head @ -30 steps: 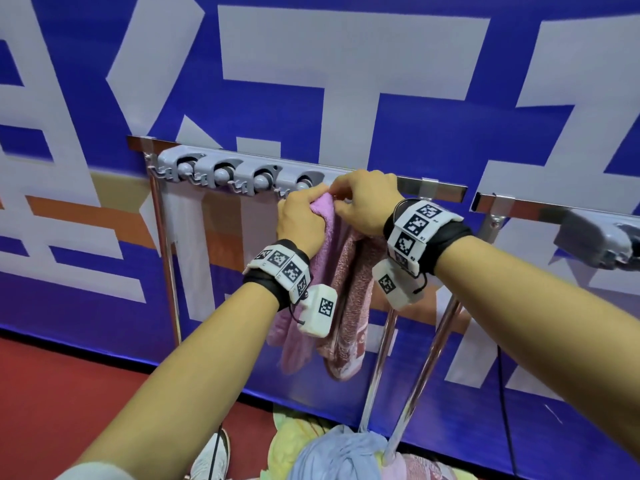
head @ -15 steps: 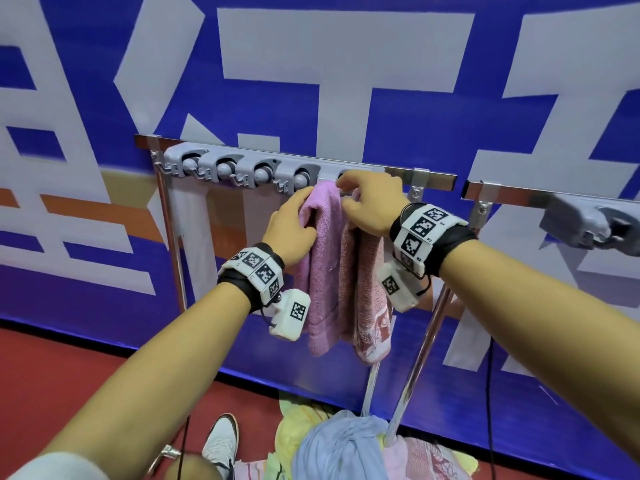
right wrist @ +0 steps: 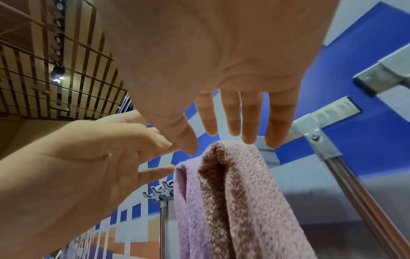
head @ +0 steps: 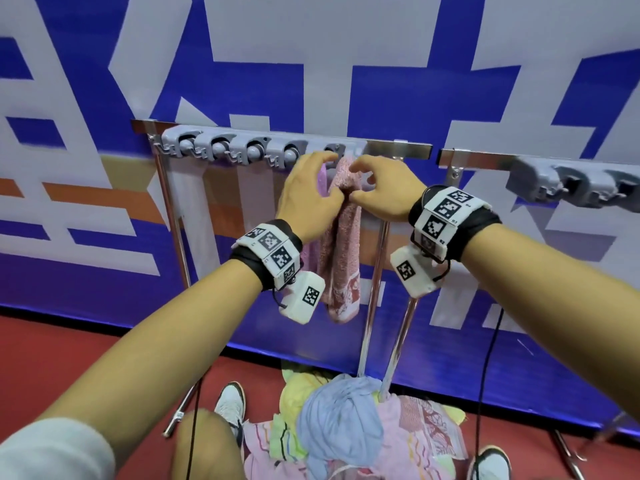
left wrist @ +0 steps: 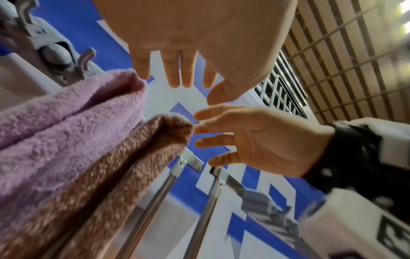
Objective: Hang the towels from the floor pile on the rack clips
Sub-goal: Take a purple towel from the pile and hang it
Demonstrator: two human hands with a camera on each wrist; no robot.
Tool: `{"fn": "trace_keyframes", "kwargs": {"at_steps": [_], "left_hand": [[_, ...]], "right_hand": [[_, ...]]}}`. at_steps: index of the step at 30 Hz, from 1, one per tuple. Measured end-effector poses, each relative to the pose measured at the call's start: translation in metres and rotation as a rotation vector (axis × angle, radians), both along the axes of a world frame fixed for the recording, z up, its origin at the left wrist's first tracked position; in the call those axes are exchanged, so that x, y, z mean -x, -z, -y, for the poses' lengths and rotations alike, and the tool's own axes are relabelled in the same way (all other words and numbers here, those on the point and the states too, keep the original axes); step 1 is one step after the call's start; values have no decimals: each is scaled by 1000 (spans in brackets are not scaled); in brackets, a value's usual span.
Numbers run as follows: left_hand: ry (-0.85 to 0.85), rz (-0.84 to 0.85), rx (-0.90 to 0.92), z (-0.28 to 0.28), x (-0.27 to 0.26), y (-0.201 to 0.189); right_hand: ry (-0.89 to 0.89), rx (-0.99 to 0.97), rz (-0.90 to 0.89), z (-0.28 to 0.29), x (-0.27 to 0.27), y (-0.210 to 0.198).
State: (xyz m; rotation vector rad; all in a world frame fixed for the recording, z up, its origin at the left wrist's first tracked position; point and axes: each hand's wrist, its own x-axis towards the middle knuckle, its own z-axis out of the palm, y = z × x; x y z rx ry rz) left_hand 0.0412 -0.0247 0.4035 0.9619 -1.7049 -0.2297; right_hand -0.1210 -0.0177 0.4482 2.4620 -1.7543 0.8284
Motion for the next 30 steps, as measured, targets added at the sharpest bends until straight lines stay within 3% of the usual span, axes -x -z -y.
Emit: {"fn": "trace_keyframes", "kwargs": {"at_steps": [5, 9, 19, 25, 30], "left_hand": [[92, 147, -44, -27, 26, 52], [152, 280, -197, -39, 43, 114], [277, 375, -526, -47, 80, 222], [142, 621, -664, -49, 74, 303], [16, 802, -762, -37, 51, 364]], "right_hand": [[33, -120, -22, -29, 16, 36], [87, -251, -95, -43, 36, 83], [165, -479, -2, -66, 76, 204], [206, -622, 67, -68, 95, 291], [246, -746, -37, -54, 109, 349]]}}
